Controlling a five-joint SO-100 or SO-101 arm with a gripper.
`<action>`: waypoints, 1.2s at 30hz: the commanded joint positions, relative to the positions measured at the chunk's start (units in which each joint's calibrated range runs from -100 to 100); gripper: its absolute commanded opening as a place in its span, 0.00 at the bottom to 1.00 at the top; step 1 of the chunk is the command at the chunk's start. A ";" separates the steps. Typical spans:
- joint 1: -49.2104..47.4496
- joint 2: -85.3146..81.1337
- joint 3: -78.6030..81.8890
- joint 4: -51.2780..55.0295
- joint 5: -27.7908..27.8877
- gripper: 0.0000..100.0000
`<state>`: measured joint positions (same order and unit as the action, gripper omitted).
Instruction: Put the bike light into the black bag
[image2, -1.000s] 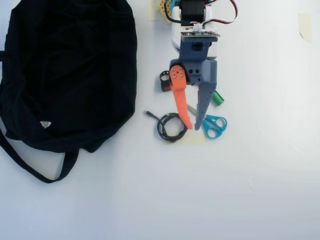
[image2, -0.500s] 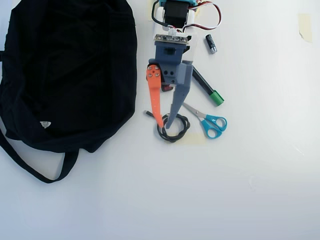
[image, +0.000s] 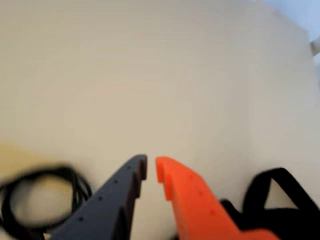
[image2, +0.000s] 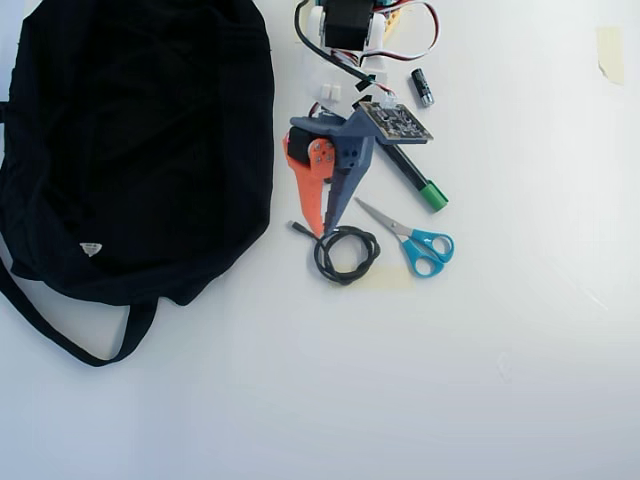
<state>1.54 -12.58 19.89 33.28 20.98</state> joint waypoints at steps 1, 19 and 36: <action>-0.50 -3.36 -2.10 6.26 4.56 0.02; -0.27 -2.94 -12.97 45.45 14.84 0.02; 3.77 -2.11 -12.07 60.09 30.73 0.05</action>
<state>4.11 -12.58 9.43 92.79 48.96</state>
